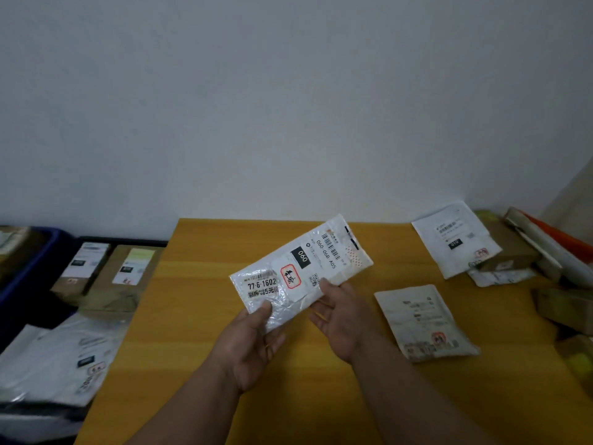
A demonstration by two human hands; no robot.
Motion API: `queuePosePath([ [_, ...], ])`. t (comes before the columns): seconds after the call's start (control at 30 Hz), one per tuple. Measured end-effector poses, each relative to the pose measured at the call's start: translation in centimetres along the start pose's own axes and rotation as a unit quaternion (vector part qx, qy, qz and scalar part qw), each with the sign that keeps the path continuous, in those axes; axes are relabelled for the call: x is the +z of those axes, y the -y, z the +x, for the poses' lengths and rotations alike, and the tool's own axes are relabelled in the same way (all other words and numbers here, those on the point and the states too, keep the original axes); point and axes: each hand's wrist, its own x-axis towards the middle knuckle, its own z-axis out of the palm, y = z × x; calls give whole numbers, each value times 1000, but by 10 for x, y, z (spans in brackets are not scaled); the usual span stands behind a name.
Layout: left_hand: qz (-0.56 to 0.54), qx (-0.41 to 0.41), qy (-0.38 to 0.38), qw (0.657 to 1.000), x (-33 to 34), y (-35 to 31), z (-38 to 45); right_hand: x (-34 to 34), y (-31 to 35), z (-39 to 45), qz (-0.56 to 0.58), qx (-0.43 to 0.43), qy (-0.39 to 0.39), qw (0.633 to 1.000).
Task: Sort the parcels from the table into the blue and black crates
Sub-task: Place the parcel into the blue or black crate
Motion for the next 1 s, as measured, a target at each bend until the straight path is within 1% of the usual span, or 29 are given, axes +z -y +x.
queuePosePath([
  [0.1, 12, 8, 19, 1000, -18, -5, -14, 15, -6, -11, -24, -39, -11, 999],
  [0.17, 10, 30, 18, 999, -22, -9, -20, 17, -6, -17, -43, -56, -23, 997],
  [0.3, -17, 83, -34, 996, -28, -18, -28, 16, -5, -24, -95, -77, -36, 992],
  [0.37, 0, 100, -53, 994, -30, -18, -30, 18, -6, -24, -123, -82, -38, 988],
  [0.53, 49, 98, -91, 990, -31, -4, -39, 19, -12, -24, -163, -96, -57, 980],
  [0.7, 58, 85, -114, 988, -27, 18, -47, 10, -25, -34, -249, -82, -22, 965],
  [0.77, 62, 83, -122, 987, -30, 23, -51, 11, -32, -34, -263, -77, -11, 962],
  [0.9, 79, 86, -148, 982, -54, 24, -61, 28, -51, -37, -274, -65, 3, 959],
  [1.0, 84, 101, -165, 978, -79, 17, -67, 51, -64, -41, -308, -71, 21, 948],
])
